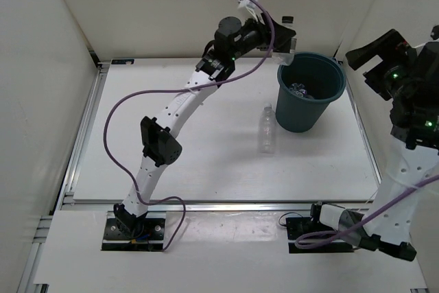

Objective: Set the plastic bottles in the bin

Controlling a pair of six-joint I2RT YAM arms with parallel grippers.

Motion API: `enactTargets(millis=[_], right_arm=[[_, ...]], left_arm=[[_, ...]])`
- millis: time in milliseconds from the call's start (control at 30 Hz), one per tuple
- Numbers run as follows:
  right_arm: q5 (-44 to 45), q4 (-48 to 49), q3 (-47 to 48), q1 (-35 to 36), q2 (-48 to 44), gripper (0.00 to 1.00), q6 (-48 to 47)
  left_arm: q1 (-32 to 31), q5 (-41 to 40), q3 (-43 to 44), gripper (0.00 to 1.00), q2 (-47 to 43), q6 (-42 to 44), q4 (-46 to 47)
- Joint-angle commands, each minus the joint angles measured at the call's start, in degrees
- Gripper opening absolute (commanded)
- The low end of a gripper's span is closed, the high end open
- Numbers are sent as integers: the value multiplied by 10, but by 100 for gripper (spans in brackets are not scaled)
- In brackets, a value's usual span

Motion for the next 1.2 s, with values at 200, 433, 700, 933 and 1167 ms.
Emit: enactTargets(millis=[200, 433, 700, 933, 1167], right_arm=[[8, -102, 71, -1, -72, 100, -32], [19, -144, 99, -1, -83, 100, -50], [-10, -144, 127, -1, -58, 100, -55], [-24, -120, 87, -1, -58, 100, -43], [-46, -81, 59, -1, -63, 100, -26]], left_arm=[[-43, -25, 4, 51, 33, -9, 33], [-60, -25, -1, 60, 70, -14, 50], [-67, -25, -6, 76, 100, -27, 43], [-67, -37, -27, 100, 59, 26, 23], [7, -141, -176, 100, -116, 105, 23]])
